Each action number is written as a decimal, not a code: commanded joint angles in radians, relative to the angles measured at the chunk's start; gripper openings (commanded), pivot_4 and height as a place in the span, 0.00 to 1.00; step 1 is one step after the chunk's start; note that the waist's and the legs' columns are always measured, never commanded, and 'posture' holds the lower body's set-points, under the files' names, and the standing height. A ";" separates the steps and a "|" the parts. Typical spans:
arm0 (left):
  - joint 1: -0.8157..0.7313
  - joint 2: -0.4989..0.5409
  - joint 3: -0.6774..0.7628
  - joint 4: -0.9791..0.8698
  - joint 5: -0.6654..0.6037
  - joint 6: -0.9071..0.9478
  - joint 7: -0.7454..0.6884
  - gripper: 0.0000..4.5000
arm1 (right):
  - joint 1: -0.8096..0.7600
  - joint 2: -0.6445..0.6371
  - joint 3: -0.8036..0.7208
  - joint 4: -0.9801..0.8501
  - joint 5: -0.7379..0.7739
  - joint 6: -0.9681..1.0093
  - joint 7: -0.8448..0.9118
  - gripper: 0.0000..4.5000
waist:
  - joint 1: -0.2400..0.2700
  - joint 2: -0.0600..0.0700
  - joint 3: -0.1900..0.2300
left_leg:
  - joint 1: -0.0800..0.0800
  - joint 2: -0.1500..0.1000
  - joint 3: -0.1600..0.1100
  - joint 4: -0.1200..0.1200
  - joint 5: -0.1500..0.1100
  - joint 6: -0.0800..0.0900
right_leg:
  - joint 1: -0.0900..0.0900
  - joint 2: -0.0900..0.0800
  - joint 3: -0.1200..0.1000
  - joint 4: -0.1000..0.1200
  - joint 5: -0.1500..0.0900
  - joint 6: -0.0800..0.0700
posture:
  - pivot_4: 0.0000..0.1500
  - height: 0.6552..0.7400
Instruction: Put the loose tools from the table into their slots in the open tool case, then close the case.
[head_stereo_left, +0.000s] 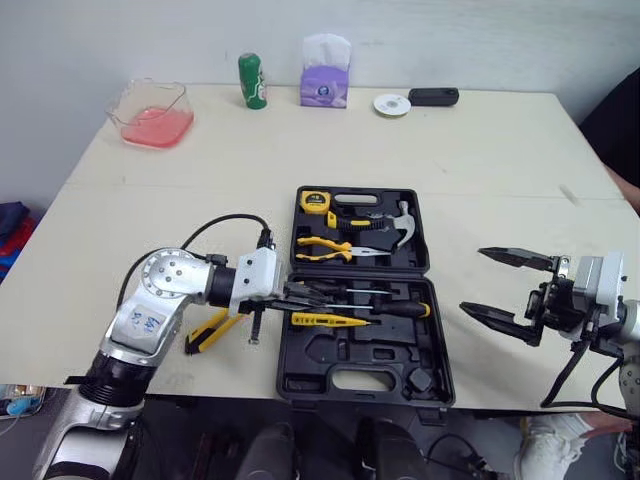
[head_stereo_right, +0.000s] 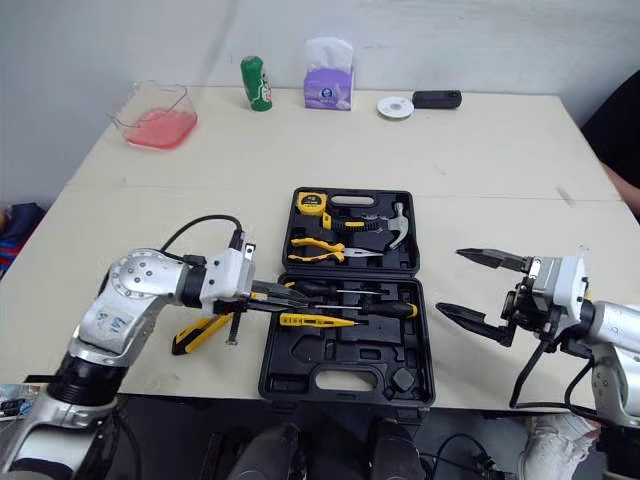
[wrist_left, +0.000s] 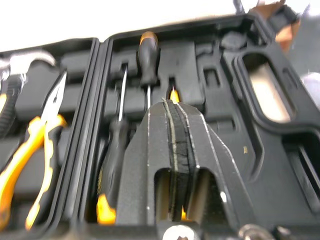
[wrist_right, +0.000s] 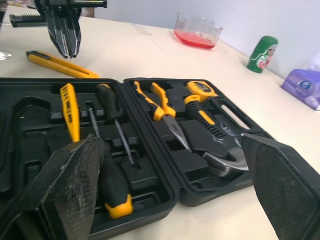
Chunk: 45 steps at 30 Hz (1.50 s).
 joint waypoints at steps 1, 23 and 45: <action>-0.004 -0.013 -0.026 0.010 0.042 -0.039 0.029 0.01 | 0.015 -0.020 -0.004 -0.037 0.025 -0.002 0.043 1.00 | -0.001 0.000 0.000 | 0.000 0.000 0.000 0.000 0.000 0.000 | 0.000 0.000 0.000 0.000 0.000 0.000 | 1.00 1.00; 0.038 -0.049 -0.124 0.082 0.156 -0.035 0.097 0.01 | 0.071 -0.009 -0.008 -0.042 0.030 0.002 0.077 1.00 | -0.001 0.000 0.000 | 0.001 0.000 0.000 0.000 0.000 0.000 | 0.000 -0.001 0.000 0.000 0.000 0.000 | 1.00 1.00; 0.011 -0.030 -0.175 0.159 0.198 -0.087 0.070 0.01 | 0.084 -0.014 -0.025 -0.045 0.010 -0.005 0.009 1.00 | -0.002 0.003 -0.002 | 0.008 0.002 -0.002 -0.001 -0.002 -0.002 | 0.009 -0.004 0.000 -0.005 0.000 0.000 | 1.00 1.00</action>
